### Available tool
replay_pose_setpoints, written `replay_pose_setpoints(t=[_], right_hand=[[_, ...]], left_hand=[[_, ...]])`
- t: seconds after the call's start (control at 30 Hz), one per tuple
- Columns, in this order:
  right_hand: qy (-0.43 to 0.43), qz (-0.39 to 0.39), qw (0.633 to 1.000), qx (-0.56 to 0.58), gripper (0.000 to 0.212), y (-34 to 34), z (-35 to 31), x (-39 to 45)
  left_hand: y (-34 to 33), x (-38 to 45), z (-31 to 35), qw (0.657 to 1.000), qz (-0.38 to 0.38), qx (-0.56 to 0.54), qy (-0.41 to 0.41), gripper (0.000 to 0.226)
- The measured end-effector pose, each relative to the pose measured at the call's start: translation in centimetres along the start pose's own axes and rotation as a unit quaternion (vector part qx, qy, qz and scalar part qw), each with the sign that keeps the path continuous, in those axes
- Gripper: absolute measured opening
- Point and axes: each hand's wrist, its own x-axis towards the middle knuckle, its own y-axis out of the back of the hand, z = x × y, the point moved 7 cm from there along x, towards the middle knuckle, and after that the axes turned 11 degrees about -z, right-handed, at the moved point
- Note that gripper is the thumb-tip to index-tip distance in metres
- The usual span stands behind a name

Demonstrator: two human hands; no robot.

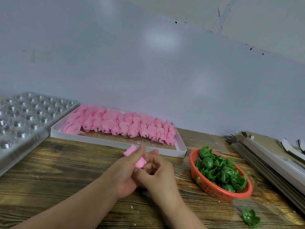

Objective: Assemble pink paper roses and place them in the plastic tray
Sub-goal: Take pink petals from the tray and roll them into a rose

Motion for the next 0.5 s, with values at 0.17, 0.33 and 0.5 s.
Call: replay_pose_setpoints(t=[0.17, 0.33, 0.5], right_hand=[[0.063, 0.063, 0.978, -0.188, 0.026, 0.3, -1.2, -0.5], [0.028, 0.028, 0.999, 0.003, 0.019, 0.2, -0.3, 0.0], [-0.030, -0.086, 0.973, 0.211, 0.020, -1.0, 0.4, 0.2]], left_hand=[[-0.4, 0.0, -0.6, 0.999, 0.007, -0.033, 0.005, 0.036], [-0.1, 0.0, -0.3, 1.000, -0.022, -0.003, 0.015, 0.027], [-1.1, -0.3, -0.1, 0.991, -0.091, 0.095, 0.038, 0.040]])
